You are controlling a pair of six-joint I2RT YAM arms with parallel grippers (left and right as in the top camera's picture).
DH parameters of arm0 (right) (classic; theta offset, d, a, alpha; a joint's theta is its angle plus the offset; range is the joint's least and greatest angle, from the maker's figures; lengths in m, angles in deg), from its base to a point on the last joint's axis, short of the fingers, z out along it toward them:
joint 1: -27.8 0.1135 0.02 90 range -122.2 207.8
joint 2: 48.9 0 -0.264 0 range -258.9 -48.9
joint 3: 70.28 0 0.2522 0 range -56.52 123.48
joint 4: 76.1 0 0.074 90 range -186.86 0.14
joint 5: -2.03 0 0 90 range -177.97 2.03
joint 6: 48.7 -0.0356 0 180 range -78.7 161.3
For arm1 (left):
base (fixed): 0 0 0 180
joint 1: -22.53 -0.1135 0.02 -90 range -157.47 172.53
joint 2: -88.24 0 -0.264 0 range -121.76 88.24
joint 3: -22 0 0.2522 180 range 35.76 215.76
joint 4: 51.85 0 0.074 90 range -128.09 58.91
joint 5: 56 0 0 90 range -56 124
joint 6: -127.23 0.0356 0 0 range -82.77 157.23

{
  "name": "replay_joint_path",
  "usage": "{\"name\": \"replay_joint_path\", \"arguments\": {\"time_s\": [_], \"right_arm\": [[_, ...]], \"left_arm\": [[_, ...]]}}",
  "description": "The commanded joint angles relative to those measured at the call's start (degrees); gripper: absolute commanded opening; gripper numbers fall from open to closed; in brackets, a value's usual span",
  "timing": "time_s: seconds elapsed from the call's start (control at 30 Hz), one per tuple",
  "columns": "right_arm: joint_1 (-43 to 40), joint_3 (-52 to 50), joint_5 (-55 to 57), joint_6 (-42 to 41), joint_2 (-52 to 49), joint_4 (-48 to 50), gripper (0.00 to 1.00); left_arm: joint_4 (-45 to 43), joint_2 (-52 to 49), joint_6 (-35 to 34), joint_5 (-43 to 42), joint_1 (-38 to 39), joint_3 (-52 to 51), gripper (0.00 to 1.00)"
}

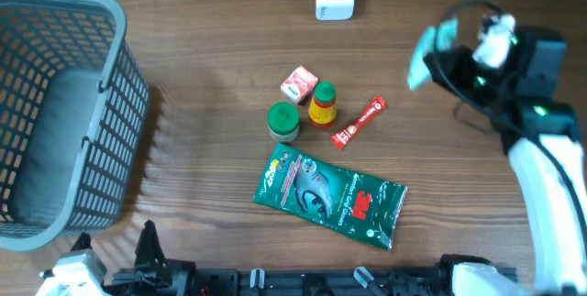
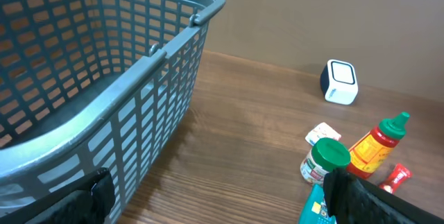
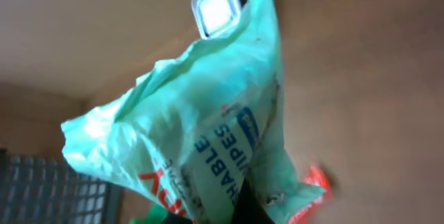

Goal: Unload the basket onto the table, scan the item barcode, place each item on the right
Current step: 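Carry the wipes pack with the right gripper to the scanner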

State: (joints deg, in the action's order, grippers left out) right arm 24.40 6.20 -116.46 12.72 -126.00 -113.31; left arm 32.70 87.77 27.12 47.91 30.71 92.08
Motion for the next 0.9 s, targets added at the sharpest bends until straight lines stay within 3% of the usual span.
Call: {"name": "replay_joint_path", "arguments": {"time_s": [0.0,0.23,0.4,0.7,0.87], "right_arm": [[4.76,0.68,-1.44,3.3,-8.48,9.6,0.05],[10.93,8.5,7.89,1.66,-23.04,21.97,0.05],[15.02,18.25,18.18,3.61,-31.39,23.43,0.05],[17.53,39.06,21.59,4.63,-51.45,25.79,0.05],[18.69,42.1,26.03,4.61,-54.66,28.26,0.05]], "left_arm": [[-0.04,0.2,0.7,0.7,-0.33,0.15,1.0],[-0.04,0.2,0.7,0.7,-0.33,0.15,1.0],[-0.04,0.2,0.7,0.7,-0.33,0.15,1.0],[-0.04,0.2,0.7,0.7,-0.33,0.15,1.0],[-0.04,0.2,0.7,0.7,-0.33,0.15,1.0]]}}
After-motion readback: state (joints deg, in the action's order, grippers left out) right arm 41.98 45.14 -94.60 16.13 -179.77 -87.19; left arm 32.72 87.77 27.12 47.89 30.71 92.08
